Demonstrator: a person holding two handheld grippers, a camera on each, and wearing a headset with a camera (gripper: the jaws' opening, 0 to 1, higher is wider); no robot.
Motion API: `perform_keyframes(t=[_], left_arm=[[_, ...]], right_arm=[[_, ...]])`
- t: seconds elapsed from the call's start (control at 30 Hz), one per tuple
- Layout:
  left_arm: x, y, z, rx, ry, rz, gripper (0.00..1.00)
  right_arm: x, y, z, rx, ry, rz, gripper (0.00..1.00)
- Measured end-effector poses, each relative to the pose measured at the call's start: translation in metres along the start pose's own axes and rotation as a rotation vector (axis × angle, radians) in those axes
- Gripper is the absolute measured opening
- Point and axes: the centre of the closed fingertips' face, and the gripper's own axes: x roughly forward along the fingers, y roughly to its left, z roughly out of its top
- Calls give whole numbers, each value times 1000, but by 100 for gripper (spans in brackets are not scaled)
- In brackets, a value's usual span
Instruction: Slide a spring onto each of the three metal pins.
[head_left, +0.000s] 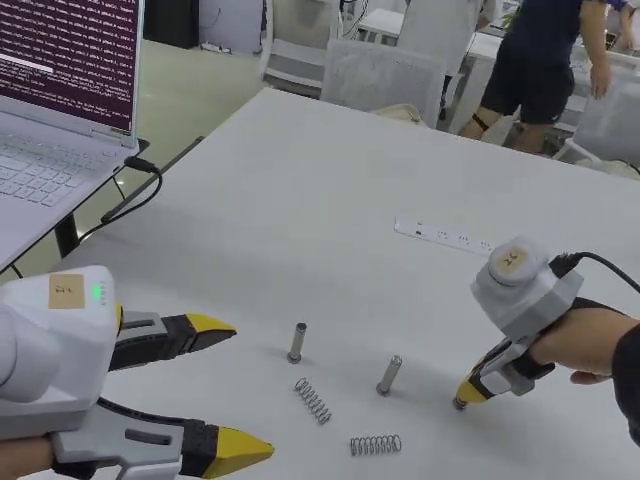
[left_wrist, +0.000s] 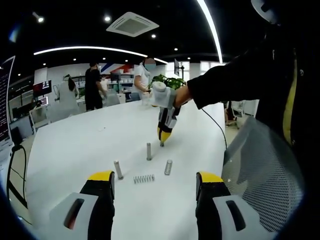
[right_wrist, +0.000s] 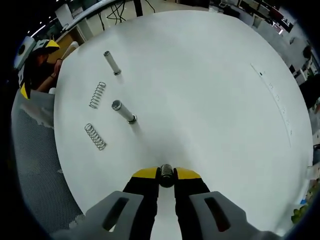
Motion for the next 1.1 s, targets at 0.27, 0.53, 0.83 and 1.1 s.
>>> perform_keyframes(t=[0.27, 0.53, 0.83, 1.1], left_arm=[[1, -1, 0, 1, 1, -3, 62], [3, -3, 2, 4, 2, -9, 62], [5, -3, 3, 7, 4, -16, 62], [6, -4, 3, 11, 6, -23, 61]], right_arm=[[-3, -2, 0, -2, -9, -4, 12], [-9, -1, 1, -1, -43, -1, 20], [-17, -2, 1, -7, -74, -14, 25], [-30, 1, 8, -32, -112, -29, 26]])
